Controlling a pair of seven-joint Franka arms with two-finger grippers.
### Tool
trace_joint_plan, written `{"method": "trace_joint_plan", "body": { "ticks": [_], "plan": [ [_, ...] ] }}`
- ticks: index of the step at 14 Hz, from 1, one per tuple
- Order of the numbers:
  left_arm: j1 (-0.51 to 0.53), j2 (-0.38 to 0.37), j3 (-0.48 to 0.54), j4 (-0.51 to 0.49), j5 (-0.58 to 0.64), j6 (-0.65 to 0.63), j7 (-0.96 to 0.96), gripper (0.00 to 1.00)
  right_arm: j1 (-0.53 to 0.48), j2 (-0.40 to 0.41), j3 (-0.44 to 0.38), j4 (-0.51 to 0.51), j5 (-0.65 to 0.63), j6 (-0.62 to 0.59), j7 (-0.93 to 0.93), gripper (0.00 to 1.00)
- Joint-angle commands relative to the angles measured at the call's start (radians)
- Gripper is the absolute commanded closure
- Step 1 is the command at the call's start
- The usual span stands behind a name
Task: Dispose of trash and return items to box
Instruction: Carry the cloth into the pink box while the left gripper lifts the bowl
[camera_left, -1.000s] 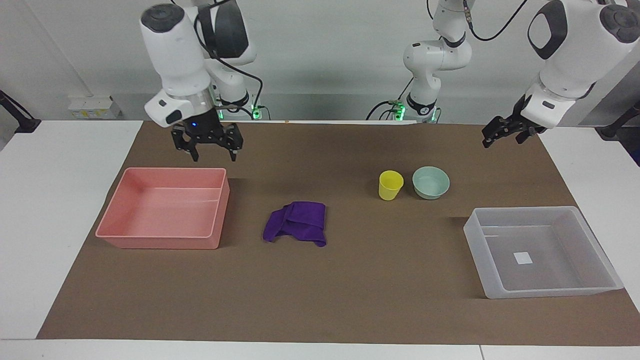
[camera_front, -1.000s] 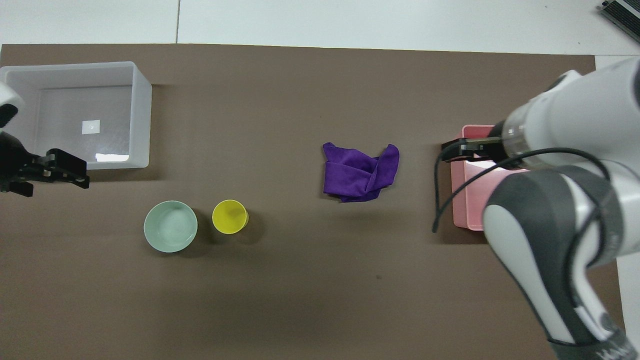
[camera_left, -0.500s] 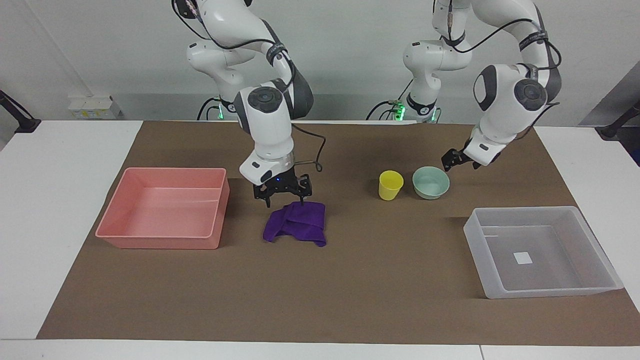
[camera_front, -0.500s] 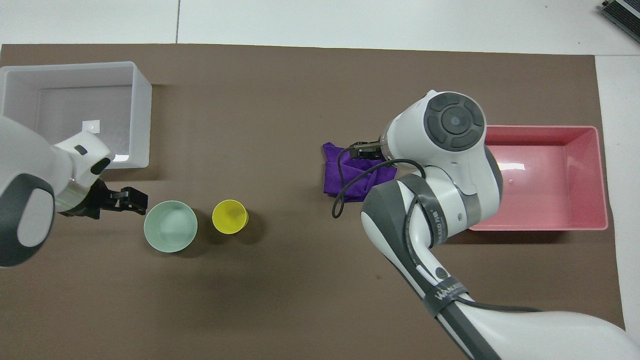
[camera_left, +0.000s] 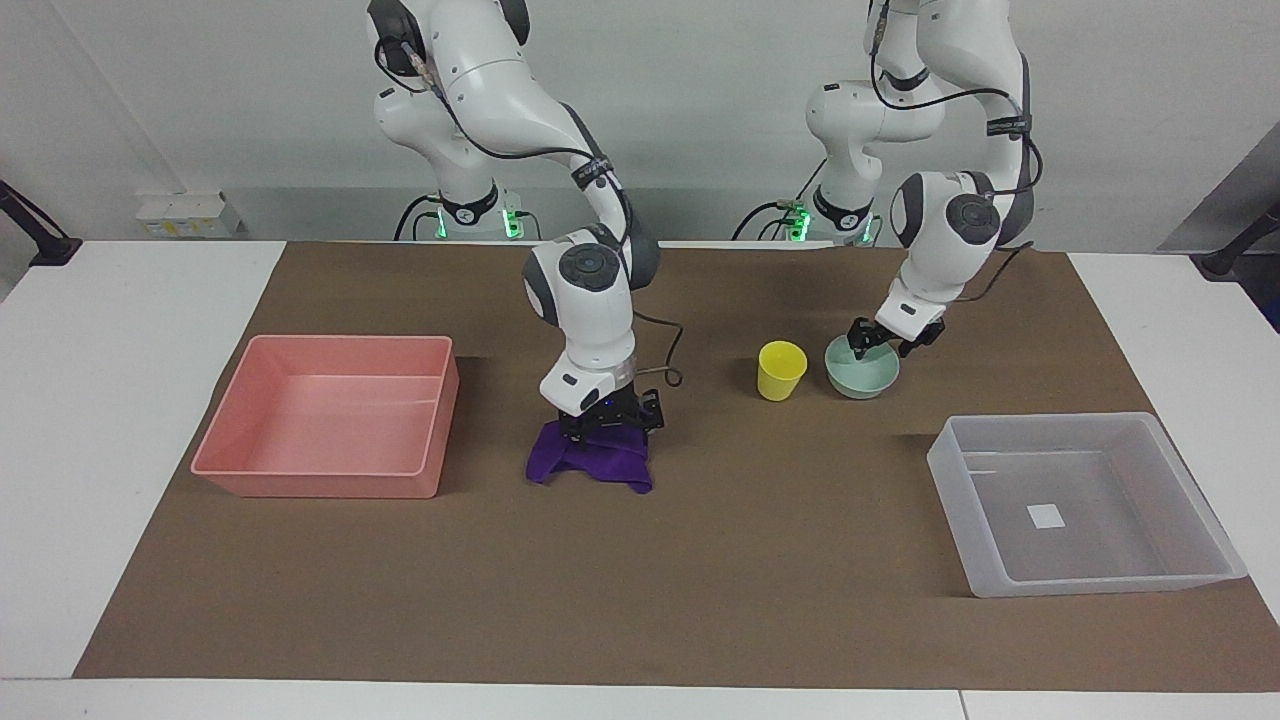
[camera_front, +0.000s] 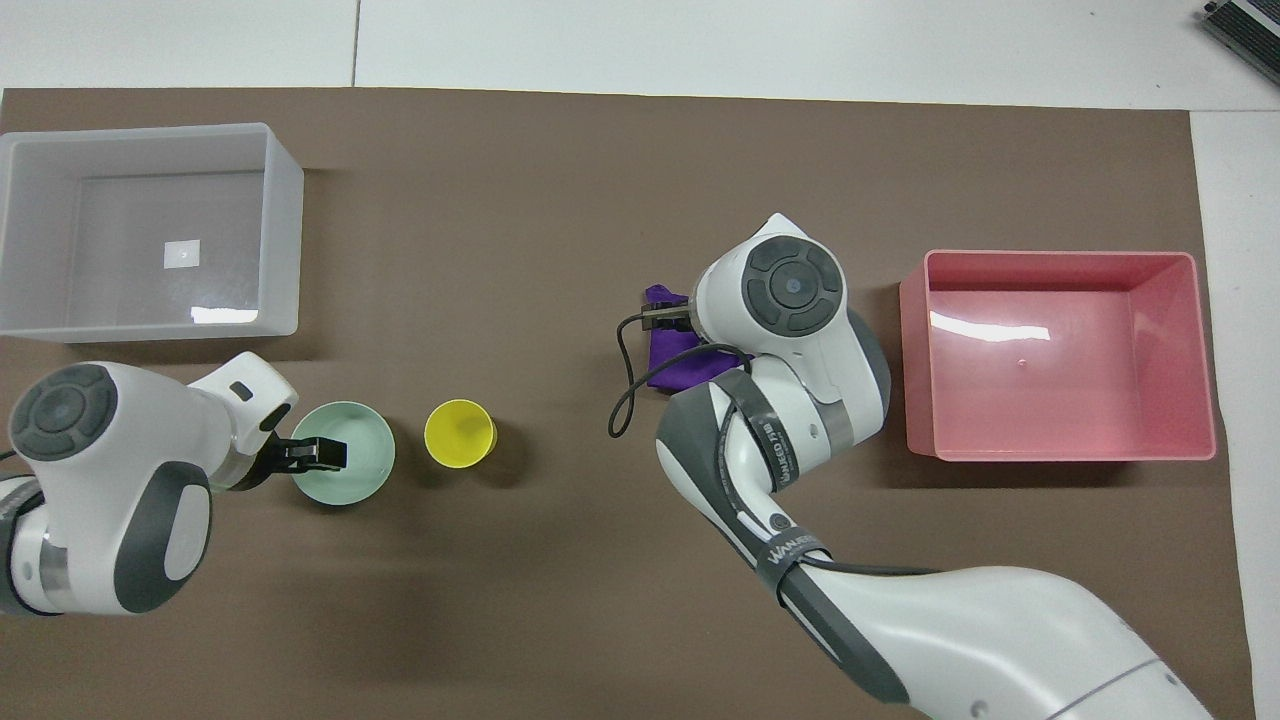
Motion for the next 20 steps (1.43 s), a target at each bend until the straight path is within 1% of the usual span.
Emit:
{"method": "trace_joint_plan", "body": {
  "ticks": [1, 2, 3, 4, 5, 6, 10, 11, 12, 13, 14, 16, 17, 18, 20],
  "plan": [
    [-0.015, -0.017, 0.013, -0.007, -0.012, 0.016, -0.005, 0.93, -0.008, -0.019, 0.0, -0.089, -0.028, 0.09, -0.018, 0.0],
    [-0.013, -0.017, 0.013, -0.006, -0.012, 0.014, -0.008, 1.0, -0.008, -0.022, 0.0, -0.092, -0.051, 0.079, -0.024, 0.28],
    [-0.013, -0.017, 0.013, 0.0, -0.012, 0.008, -0.01, 1.0, -0.007, -0.022, 0.0, -0.089, -0.064, 0.07, -0.012, 0.94],
    [-0.012, -0.017, 0.013, 0.019, -0.012, -0.01, -0.018, 1.0, -0.005, -0.024, 0.0, -0.086, -0.064, 0.055, -0.004, 1.0],
    [-0.007, -0.017, 0.013, 0.057, -0.012, -0.059, -0.022, 1.0, -0.005, -0.024, -0.001, -0.083, -0.068, 0.038, -0.001, 1.0],
    [-0.003, -0.015, 0.013, 0.118, -0.012, -0.146, -0.022, 1.0, -0.004, -0.025, -0.001, -0.083, -0.07, 0.029, 0.001, 1.0],
    [0.03, 0.021, 0.024, 0.4, -0.026, -0.458, -0.021, 1.0, 0.0, -0.037, -0.003, -0.069, -0.07, -0.029, 0.024, 1.0],
    [0.057, 0.041, 0.024, 0.478, -0.038, -0.52, -0.012, 1.0, 0.0, -0.05, -0.003, -0.057, -0.07, -0.052, 0.03, 1.0],
    [0.082, 0.075, 0.024, 0.573, -0.047, -0.589, -0.01, 1.0, 0.0, -0.071, -0.003, -0.04, -0.07, -0.101, 0.037, 1.0],
    [0.102, 0.122, 0.024, 0.667, -0.049, -0.642, -0.008, 1.0, -0.002, -0.096, -0.004, -0.024, -0.07, -0.15, 0.042, 1.0],
    [0.123, 0.176, 0.024, 0.756, -0.05, -0.668, -0.008, 1.0, -0.008, -0.134, -0.006, -0.014, -0.07, -0.198, 0.042, 1.0],
    [0.155, 0.286, 0.026, 0.891, -0.055, -0.668, -0.01, 1.0, -0.019, -0.212, -0.009, -0.005, -0.07, -0.287, 0.039, 1.0],
    [0.189, 0.348, 0.026, 0.955, -0.053, -0.664, -0.01, 1.0, -0.03, -0.247, -0.01, 0.001, -0.07, -0.321, 0.033, 1.0],
    [0.221, 0.404, 0.024, 1.017, -0.052, -0.653, -0.007, 1.0, -0.048, -0.277, -0.01, 0.007, -0.071, -0.351, 0.028, 1.0],
    [0.292, 0.52, 0.021, 1.135, -0.052, -0.581, 0.049, 1.0, -0.085, -0.332, -0.012, 0.02, -0.072, -0.41, -0.008, 1.0]
  ]
}}
